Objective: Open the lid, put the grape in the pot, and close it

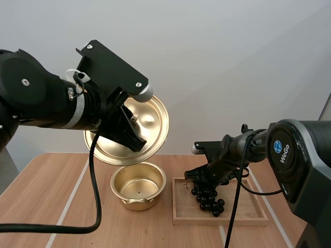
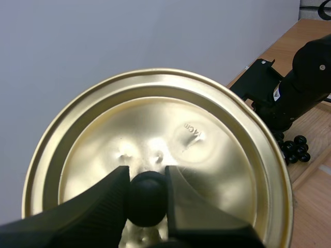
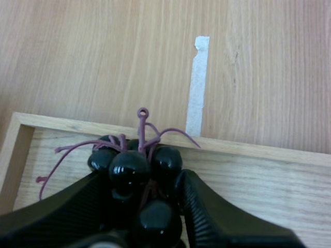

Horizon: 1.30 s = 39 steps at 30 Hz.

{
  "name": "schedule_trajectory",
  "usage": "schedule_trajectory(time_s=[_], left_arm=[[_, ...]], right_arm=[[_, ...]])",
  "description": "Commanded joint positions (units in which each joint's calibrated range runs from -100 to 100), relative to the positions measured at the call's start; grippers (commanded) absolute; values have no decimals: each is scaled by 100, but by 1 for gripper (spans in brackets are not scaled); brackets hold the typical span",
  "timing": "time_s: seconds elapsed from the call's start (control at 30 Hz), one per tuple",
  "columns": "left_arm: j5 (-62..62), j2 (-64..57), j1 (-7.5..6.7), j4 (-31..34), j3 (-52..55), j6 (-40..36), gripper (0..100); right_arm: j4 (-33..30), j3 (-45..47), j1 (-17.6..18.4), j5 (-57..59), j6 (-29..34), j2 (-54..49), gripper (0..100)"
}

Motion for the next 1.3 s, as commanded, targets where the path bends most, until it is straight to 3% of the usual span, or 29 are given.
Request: schedule_trajectory(time_s=[0.0,0.47,1.0,1.27], left_arm=[[23,-39,-10,-131,-15,-49,0],[-33,-39,-10,-143,-71,-49,0],[186,-380,-10,-69,-1946,-384,0],[86,-666,-10,81,-2463,-384,0]], right_arm=[[88,90,-8,726,-32,139,0],[290,61,-8,1294,-32,-1564,0],[1499,61,18,1294,-1357,-3107,0],[1593,-474,678,1438,-1474,-3285,0]])
